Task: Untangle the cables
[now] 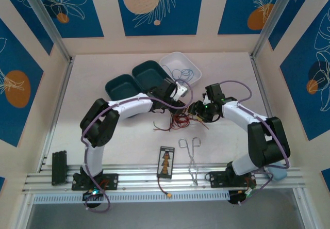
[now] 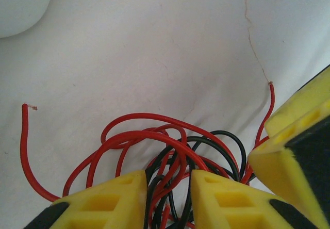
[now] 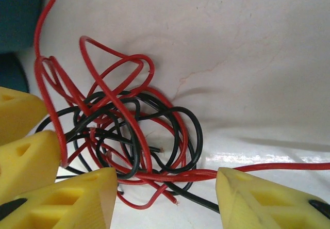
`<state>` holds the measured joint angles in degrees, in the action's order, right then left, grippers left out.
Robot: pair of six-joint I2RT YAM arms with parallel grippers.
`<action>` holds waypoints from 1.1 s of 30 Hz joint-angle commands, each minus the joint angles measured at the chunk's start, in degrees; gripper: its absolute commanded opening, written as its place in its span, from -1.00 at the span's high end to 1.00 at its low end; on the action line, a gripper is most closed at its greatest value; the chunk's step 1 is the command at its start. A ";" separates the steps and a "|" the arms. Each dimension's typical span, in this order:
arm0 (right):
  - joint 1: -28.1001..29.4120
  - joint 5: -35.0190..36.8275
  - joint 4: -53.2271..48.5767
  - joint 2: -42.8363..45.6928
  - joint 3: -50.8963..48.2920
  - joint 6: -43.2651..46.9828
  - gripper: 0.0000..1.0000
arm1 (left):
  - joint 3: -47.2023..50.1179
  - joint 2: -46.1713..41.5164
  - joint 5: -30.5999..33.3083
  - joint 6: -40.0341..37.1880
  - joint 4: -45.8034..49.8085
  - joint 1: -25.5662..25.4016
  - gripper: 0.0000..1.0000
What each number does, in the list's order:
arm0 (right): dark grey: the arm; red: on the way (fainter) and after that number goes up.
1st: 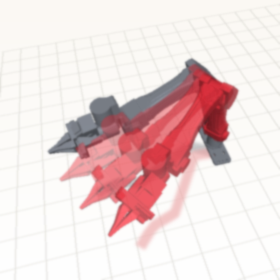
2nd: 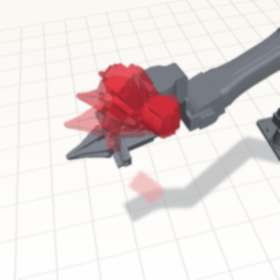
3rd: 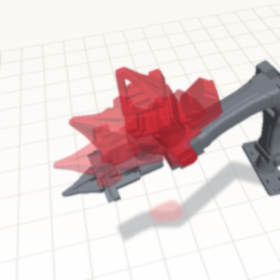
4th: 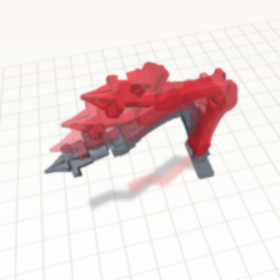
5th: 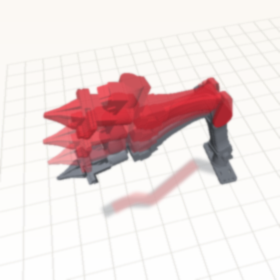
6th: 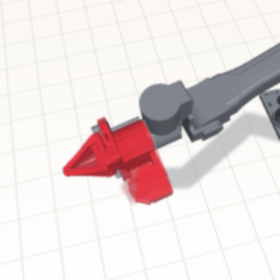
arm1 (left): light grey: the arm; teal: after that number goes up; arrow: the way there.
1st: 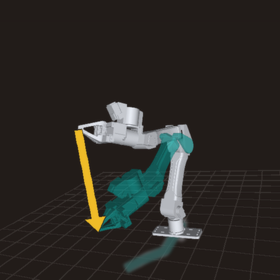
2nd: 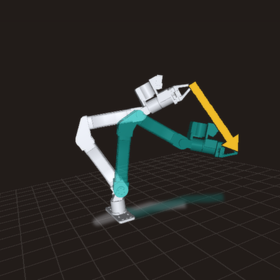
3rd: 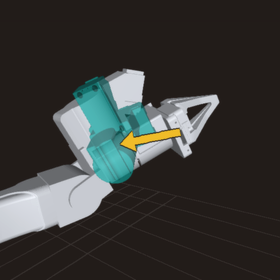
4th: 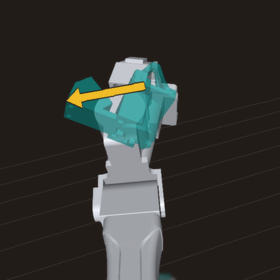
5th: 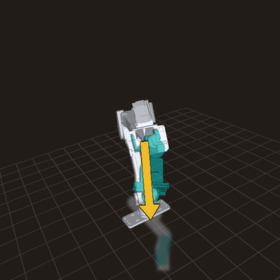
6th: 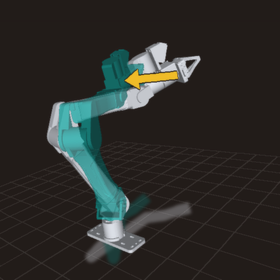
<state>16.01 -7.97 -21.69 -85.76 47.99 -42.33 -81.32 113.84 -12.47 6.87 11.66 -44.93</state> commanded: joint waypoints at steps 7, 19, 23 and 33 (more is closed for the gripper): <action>1.19 -0.78 0.88 -3.85 3.02 -0.30 -0.05 | 1.49 -4.71 -0.80 -2.55 1.92 -0.27 0.35; 1.20 -0.38 1.21 -8.24 4.66 -0.12 0.11 | 3.49 -5.80 -1.20 -4.53 1.59 -0.28 0.38; 1.18 -0.71 1.21 -9.03 4.92 -0.21 0.19 | 2.31 -4.68 0.64 -5.76 3.97 -0.34 0.53; 1.21 -0.73 1.04 -9.43 5.43 -0.21 0.21 | 5.54 -6.71 4.39 -5.61 4.67 -0.19 0.44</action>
<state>16.91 -7.75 -20.34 -94.00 51.46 -42.33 -76.82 108.71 -8.93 2.39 14.68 -44.93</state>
